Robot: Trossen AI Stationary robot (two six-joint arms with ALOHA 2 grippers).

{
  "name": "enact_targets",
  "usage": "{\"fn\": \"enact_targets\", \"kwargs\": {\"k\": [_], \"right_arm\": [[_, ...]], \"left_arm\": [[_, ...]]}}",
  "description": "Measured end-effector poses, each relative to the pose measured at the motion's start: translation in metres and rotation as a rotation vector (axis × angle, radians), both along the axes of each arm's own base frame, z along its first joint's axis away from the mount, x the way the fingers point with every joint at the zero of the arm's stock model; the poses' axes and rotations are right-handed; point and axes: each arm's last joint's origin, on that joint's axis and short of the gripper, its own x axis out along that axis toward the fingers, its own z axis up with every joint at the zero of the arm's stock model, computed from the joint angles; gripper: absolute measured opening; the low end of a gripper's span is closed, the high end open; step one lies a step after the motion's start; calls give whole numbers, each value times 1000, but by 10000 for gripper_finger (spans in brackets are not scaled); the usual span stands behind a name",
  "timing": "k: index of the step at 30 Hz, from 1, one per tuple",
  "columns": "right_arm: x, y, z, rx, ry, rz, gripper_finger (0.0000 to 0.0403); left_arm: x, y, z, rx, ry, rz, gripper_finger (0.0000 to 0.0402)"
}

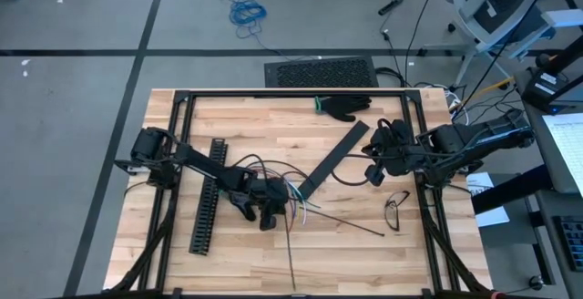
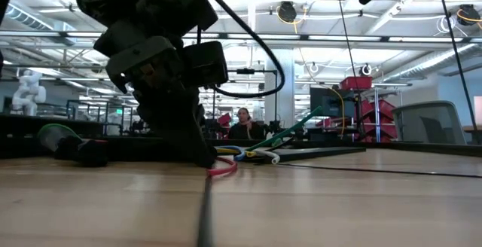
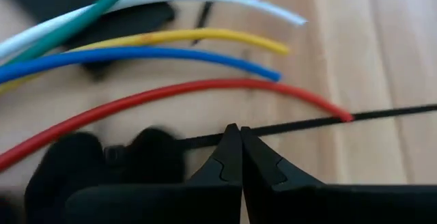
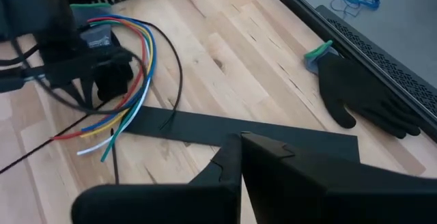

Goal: Ziptie cables
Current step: Wrap the cable wires with the black zip tie

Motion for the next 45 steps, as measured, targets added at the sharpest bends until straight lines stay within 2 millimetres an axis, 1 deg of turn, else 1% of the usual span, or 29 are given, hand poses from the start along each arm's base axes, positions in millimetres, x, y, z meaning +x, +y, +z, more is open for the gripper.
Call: {"fn": "enact_targets", "kwargs": {"k": [9, 14, 16, 19, 22, 24, 27, 30, 33, 35, 38, 41, 44, 45], "right_arm": [[0, 0, 0, 11, -7, -12, 0], [0, 0, 0, 11, -7, -13, 0], [0, 0, 0, 11, -7, -13, 0], [0, 0, 0, 11, -7, -13, 0], [0, 0, 0, 11, -7, -13, 0], [0, 0, 0, 11, -7, -13, 0], [0, 0, 0, 11, -7, -13, 0], [0, 0, 0, 7, -5, -9, 0], [0, 0, 0, 0, -4, -1, 0], [0, 0, 0, -1, -3, -1, 0], [0, 0, 0, -3, -3, 2, 0], [0, 0, 0, -4, -2, 4, 0], [1, 1, 0, 9, 4, 28, 0], [1, 2, 0, 22, 15, 55, 0]], "left_arm": [[-6, 32, -4, 37, 111, 109, 0], [-10, 49, -3, 104, 150, 194, 0], [-11, 57, -2, 168, 160, 249, 0], [-16, 71, 2, 313, 184, 340, 0], [-25, 84, 6, 511, 226, 392, 0], [-30, 89, 15, 572, 226, 422, 0], [-34, 91, 27, 547, 208, 430, 0], [-37, 89, 41, 465, 168, 409, 0], [-38, 82, 55, 349, 114, 421, 0], [-38, 78, 61, 291, 83, 396, 0], [-40, 72, 70, 254, 50, 355, 7], [-41, 68, 81, 220, -2, 331, 35], [-40, 66, 98, 131, -113, 299, 79], [-38, 64, 106, 74, -180, 280, 96]]}}
